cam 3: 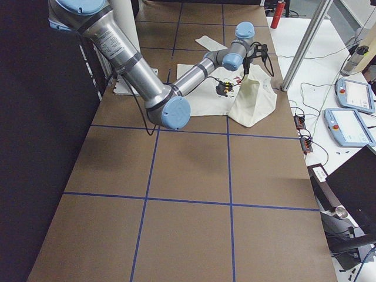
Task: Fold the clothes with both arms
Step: 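Carry the sleeve with the right gripper across toward the collar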
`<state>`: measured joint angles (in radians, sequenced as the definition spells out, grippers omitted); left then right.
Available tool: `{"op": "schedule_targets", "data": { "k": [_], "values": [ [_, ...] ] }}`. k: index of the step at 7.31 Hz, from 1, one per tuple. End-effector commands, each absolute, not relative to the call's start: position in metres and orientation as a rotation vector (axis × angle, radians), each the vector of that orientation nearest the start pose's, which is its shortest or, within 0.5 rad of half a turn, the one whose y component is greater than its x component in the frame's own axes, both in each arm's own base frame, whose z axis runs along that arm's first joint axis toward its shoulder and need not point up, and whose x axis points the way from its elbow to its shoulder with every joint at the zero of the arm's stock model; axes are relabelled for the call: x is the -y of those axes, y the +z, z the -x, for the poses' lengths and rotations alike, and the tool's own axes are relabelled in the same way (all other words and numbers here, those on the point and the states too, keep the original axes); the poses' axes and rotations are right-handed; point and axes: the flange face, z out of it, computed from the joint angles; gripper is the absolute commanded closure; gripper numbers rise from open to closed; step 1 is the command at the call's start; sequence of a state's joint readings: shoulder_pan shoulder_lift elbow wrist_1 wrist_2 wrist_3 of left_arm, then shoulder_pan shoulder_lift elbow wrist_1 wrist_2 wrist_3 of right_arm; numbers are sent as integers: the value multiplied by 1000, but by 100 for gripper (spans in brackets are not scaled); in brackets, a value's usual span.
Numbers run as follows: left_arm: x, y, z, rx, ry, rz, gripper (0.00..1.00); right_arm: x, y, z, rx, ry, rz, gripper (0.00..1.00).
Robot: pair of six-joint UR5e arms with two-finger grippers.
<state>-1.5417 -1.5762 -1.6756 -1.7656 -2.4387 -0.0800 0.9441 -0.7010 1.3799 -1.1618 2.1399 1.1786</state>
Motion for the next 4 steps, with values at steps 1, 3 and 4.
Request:
{"op": "schedule_targets", "data": {
  "k": [1,3,4],
  "values": [
    [508,579,43,-873,85,-234,0,694,32,472,1240,97,-312,100],
    [508,580,43,-873,85,-234,0,650,67,578,1178,76,-340,100],
    [508,579,43,-873,82,-236,0,639,77,595,1160,74,-339,100]
  ]
}}
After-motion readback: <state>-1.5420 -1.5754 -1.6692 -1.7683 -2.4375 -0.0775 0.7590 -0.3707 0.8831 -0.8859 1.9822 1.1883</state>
